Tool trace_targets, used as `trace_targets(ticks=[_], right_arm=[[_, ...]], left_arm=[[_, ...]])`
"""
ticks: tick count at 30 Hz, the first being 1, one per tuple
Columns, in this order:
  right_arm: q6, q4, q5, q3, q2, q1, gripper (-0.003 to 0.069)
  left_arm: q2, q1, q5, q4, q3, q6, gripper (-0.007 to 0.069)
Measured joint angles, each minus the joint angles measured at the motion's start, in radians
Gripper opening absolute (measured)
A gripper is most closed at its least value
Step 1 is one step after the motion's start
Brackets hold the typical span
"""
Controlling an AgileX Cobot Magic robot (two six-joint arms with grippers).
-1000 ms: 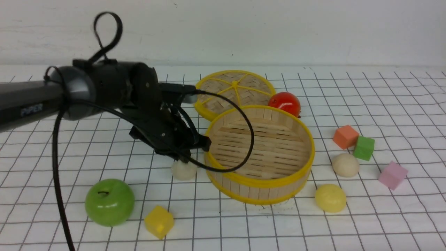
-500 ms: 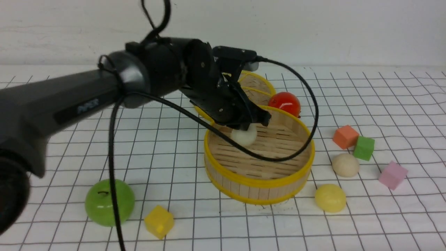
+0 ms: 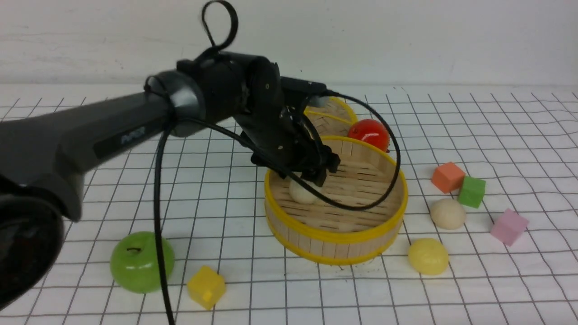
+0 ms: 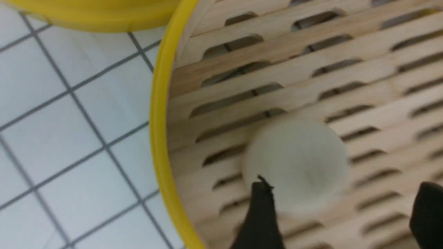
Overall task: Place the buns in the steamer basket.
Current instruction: Use the left arm to put the steamed stuffed bun into the steamer, then use the right arm to grab a steamed stuffed bun
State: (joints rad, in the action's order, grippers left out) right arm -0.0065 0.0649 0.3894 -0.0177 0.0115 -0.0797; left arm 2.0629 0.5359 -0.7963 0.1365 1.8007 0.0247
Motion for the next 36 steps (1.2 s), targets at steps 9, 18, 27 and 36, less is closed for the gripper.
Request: trace_targets(ticks=[9,18,27,36], right_arm=[[0.000,0.000,0.000,0.000,0.000,0.000,0.0239],[0.081,0.099,-0.045,-0.007,0.000,0.000,0.0239],[0.255,0.470,-0.258,0.019,-0.003,-0.001,0.0223],[0.069,0.318,0.300,0.501,-0.504,-0.009,0.0043]], left_arm=[[-0.505,0.000,-0.033,0.004,-0.214,-0.071,0.0021],[-1.046,0.000,0.309,0.119,-0.879,-0.071,-0.0013],[-1.639,0.000,0.713,0.160,-1.547,-0.071,-0.0013],[-1.876,0.000,0.774,0.161,-1.672,-0.054,-0.0013]])
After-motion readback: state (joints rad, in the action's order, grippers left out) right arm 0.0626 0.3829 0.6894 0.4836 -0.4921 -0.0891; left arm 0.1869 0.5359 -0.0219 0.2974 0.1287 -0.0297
